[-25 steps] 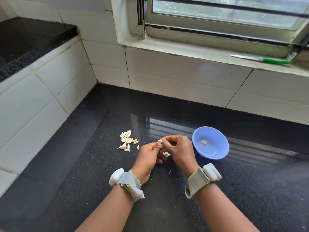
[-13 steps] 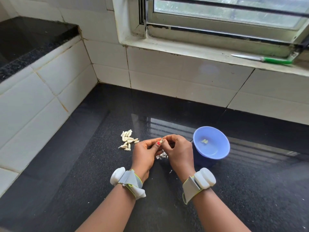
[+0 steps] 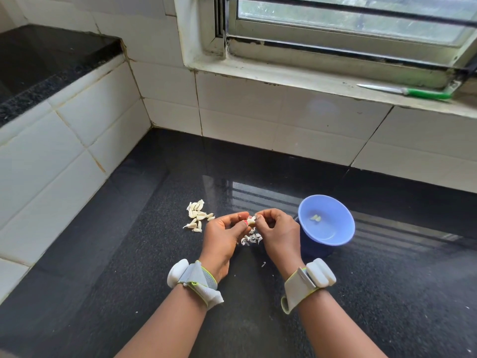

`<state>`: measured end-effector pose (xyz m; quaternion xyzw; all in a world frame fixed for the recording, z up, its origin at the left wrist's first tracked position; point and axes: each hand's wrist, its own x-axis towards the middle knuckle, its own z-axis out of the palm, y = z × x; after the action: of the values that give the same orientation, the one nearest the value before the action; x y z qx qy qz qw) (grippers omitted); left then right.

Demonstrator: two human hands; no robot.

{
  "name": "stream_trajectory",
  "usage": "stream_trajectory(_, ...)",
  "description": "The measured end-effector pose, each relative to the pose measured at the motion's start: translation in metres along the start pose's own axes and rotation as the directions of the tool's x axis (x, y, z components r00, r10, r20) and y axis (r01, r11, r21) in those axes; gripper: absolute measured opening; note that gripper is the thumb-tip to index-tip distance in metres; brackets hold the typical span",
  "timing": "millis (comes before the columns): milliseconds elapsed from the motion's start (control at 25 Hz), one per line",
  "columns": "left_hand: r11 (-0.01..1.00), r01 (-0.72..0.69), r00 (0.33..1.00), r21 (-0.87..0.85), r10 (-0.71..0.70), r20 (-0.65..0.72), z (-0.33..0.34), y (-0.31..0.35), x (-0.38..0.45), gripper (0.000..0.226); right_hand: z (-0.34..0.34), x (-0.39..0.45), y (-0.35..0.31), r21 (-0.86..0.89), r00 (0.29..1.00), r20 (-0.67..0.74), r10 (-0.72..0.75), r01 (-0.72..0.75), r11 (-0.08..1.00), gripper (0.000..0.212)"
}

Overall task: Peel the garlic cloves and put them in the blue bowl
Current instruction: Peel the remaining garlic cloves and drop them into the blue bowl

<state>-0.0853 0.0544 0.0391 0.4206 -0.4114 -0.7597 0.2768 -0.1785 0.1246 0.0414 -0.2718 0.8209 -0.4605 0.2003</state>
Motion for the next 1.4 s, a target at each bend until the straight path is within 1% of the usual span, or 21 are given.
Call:
stream_trajectory(120, 0.999, -0.029, 0.999, 0.033, 0.03, -0.042, -0.004, -0.002, 0.003, 0.017, 0.0, 0.004, 0.006, -0.022, 0.998, -0.059, 0.026, -0.027, 0.999, 0.013)
stream_trajectory(200, 0.999, -0.036, 0.998, 0.03, 0.037, -0.057, -0.007, -0.004, 0.005, 0.016, -0.002, 0.008, 0.011, -0.077, 0.997, -0.074, 0.026, -0.032, 0.997, 0.011)
stream_trajectory(240, 0.999, -0.038, 0.997, 0.025, 0.039, -0.059, -0.008, -0.004, 0.005, 0.016, -0.003, 0.009, 0.014, -0.143, 0.999, -0.053, -0.005, -0.003, 0.99, 0.009)
stream_trajectory(320, 0.999, -0.038, 0.998, 0.007, 0.038, -0.059, -0.007, -0.005, 0.006, 0.016, -0.003, 0.01, 0.018, -0.312, 0.995, 0.024, -0.094, 0.096, 0.945, 0.013)
stream_trajectory(360, 0.999, -0.035, 0.998, -0.004, 0.034, -0.06, -0.007, -0.005, 0.006, 0.015, -0.002, 0.009, 0.019, -0.362, 0.992, 0.052, -0.119, 0.13, 0.923, 0.014)
stream_trajectory(400, 0.999, -0.03, 0.998, -0.015, 0.029, -0.063, -0.006, -0.006, 0.006, 0.015, -0.002, 0.008, 0.018, -0.375, 0.991, 0.059, -0.124, 0.137, 0.917, 0.011)
stream_trajectory(480, 0.999, -0.02, 0.997, -0.034, 0.017, -0.068, -0.004, -0.005, 0.005, 0.014, -0.003, 0.008, 0.017, -0.325, 0.993, 0.036, -0.113, 0.119, 0.938, 0.003)
stream_trajectory(560, 0.999, -0.015, 0.997, -0.037, 0.012, -0.07, -0.003, -0.005, 0.006, 0.013, -0.003, 0.007, 0.017, -0.181, 0.996, 0.012, -0.083, 0.084, 0.98, 0.008)
stream_trajectory(640, 1.0, -0.013, 0.998, -0.026, 0.011, -0.063, -0.002, -0.005, 0.006, 0.012, -0.002, 0.006, 0.014, -0.014, 0.996, 0.048, -0.069, 0.07, 0.997, 0.012)
stream_trajectory(720, 1.0, -0.016, 0.999, -0.007, 0.015, -0.048, -0.001, -0.005, 0.005, 0.014, -0.001, 0.006, 0.012, 0.083, 0.994, 0.092, -0.062, 0.055, 0.995, 0.013)
stream_trajectory(840, 0.999, -0.028, 0.999, 0.039, 0.03, -0.032, 0.0, -0.005, 0.005, 0.013, -0.001, 0.009, 0.015, 0.177, 0.994, 0.106, -0.005, -0.014, 0.984, 0.015)
stream_trajectory(1000, 0.994, -0.047, 0.999, 0.098, 0.047, 0.002, 0.0, -0.005, 0.006, 0.011, -0.004, 0.01, 0.013, 0.38, 0.983, 0.167, 0.073, -0.132, 0.915, 0.019)
stream_trajectory(1080, 0.983, -0.062, 0.998, 0.172, 0.058, 0.029, 0.001, -0.005, 0.006, 0.01, -0.007, 0.009, 0.011, 0.419, 0.98, 0.183, 0.083, -0.154, 0.895, 0.021)
stream_trajectory(1200, 0.934, -0.119, 0.993, 0.337, 0.111, 0.045, 0.0, -0.005, 0.008, 0.007, -0.006, 0.01, 0.014, 0.39, 0.983, 0.167, 0.08, -0.141, 0.91, 0.023)
stream_trajectory(1400, 0.772, -0.208, 0.973, 0.601, 0.227, 0.045, -0.001, -0.004, 0.009, 0.008, -0.003, 0.009, 0.015, 0.371, 0.986, 0.153, 0.072, -0.125, 0.92, 0.02)
